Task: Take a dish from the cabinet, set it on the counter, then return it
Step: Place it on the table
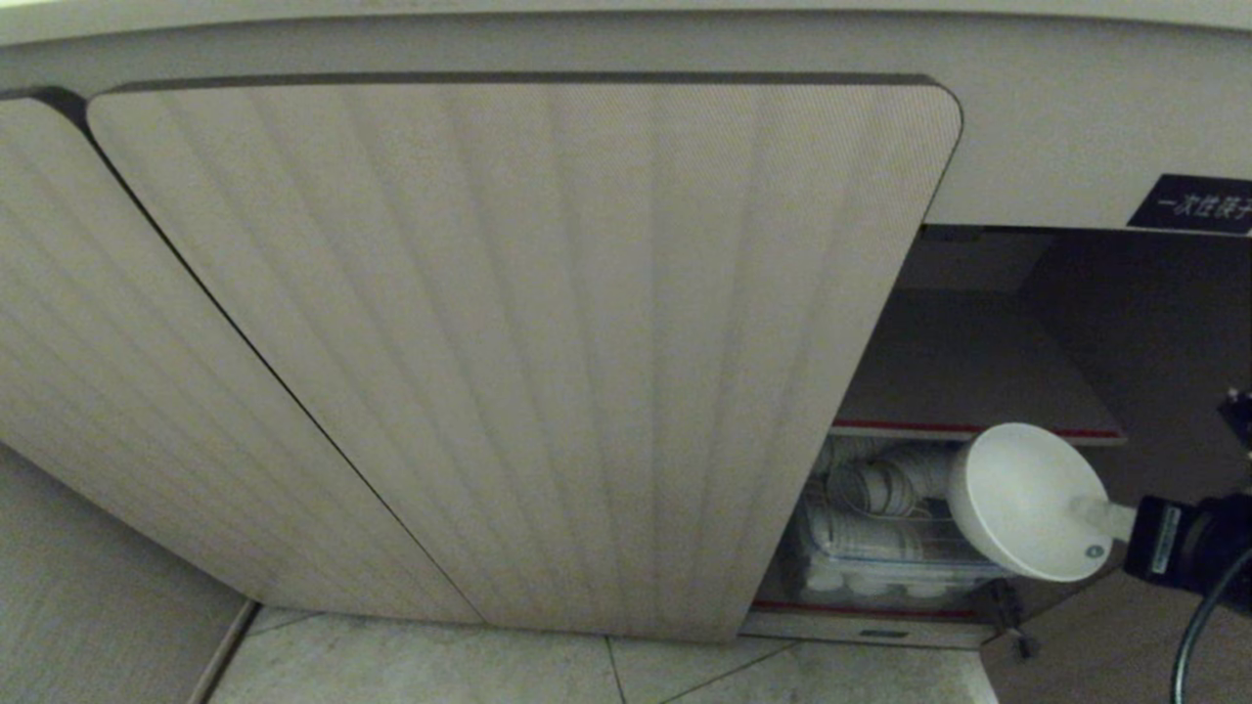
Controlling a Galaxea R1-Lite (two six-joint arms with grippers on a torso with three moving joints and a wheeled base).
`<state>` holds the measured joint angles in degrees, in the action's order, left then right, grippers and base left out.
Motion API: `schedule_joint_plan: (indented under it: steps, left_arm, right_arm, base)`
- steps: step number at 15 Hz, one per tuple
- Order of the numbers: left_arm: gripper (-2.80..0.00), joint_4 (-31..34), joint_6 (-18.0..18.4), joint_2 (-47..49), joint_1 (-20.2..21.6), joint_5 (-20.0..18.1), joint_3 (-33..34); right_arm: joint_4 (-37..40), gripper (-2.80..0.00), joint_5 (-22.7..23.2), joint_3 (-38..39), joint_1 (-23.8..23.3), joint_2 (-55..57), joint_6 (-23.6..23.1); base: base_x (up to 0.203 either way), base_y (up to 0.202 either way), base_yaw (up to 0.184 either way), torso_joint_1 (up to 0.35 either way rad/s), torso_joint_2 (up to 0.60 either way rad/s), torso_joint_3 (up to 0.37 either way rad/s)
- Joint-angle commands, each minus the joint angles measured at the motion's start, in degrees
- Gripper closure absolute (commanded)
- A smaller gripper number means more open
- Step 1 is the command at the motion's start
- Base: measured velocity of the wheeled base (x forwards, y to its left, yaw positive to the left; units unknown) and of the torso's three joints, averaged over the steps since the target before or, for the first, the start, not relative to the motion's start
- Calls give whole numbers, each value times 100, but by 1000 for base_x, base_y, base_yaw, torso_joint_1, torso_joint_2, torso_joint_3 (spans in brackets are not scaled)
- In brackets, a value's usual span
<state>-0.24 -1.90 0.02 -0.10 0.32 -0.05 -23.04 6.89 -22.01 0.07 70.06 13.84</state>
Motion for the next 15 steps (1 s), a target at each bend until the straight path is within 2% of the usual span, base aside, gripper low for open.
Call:
schedule_joint_plan:
  steps: [1,6,8,12,15]
  left_arm:
    - [0,-2,-3,-2,1,3,3]
    - [0,-2,-3,-2,1,3,-4]
    - [0,-2,-3,-2,1,3,-4]
    - [0,-2,-3,-2,1,3,-4]
    - [0,-2,-3,-2,1,3,0]
  right_arm:
    - [-4,0,5,120,65,-310,-7]
    - [1075,0,-35,211,292,-1376,-114]
    - [1227,0,-53,202,303,-1456,-207]
    - [1712,0,-22,293,467,-1614,-695]
    - [1996,0,32,277,529,-1679,-768]
  base:
    - [0,0,0,0,0,0]
    - [0,0,0,0,0,0]
    - [0,0,0,0,0,0]
    - [0,0,0,0,0,0]
    - [0,0,0,0,0,0]
